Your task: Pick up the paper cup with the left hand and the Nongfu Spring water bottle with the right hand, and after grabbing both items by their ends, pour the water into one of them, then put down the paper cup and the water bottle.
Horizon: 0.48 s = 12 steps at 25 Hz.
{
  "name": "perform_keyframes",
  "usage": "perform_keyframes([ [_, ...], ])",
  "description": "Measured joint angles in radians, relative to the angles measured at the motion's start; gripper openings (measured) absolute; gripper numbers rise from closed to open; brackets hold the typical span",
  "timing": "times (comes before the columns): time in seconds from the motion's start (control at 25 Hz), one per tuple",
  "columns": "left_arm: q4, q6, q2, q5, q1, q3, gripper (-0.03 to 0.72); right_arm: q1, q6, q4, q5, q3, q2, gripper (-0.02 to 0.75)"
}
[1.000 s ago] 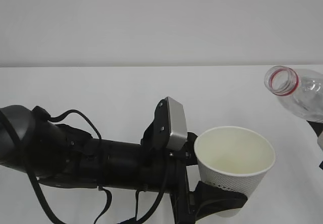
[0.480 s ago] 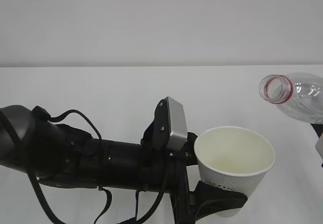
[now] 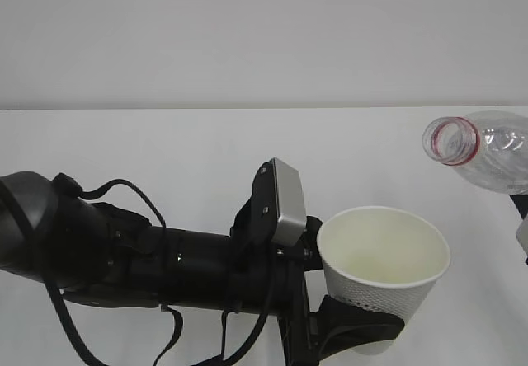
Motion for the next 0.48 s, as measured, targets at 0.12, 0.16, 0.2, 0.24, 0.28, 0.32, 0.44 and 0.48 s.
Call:
perform_keyframes([
  [0.12,0.000,0.000,0.000,0.000,0.000,0.000,0.562,0.000,-0.022,0.000,0.000,0.000,0.000,0.395],
  [0.16,0.000,0.000,0.000,0.000,0.000,0.000,0.561,0.000,-0.024,0.002,0.000,0.000,0.000,0.395],
  [0.2,0.000,0.000,0.000,0.000,0.000,0.000,0.559,0.000,-0.024,0.002,0.000,0.000,0.000,0.395],
  [0.24,0.000,0.000,0.000,0.000,0.000,0.000,0.559,0.000,-0.030,0.002,0.000,0.000,0.000,0.395],
  [0.28,0.000,0.000,0.000,0.000,0.000,0.000,0.558,0.000,-0.039,0.002,0.000,0.000,0.000,0.395],
  [0.32,0.000,0.000,0.000,0.000,0.000,0.000,0.558,0.000,-0.048,0.004,0.000,0.000,0.000,0.395],
  [0.44,0.000,0.000,0.000,0.000,0.000,0.000,0.557,0.000,-0.080,0.029,-0.002,0.000,0.000,0.395],
  [0.48,0.000,0.000,0.000,0.000,0.000,0.000,0.557,0.000,-0.088,0.038,-0.005,0.000,0.000,0.395],
])
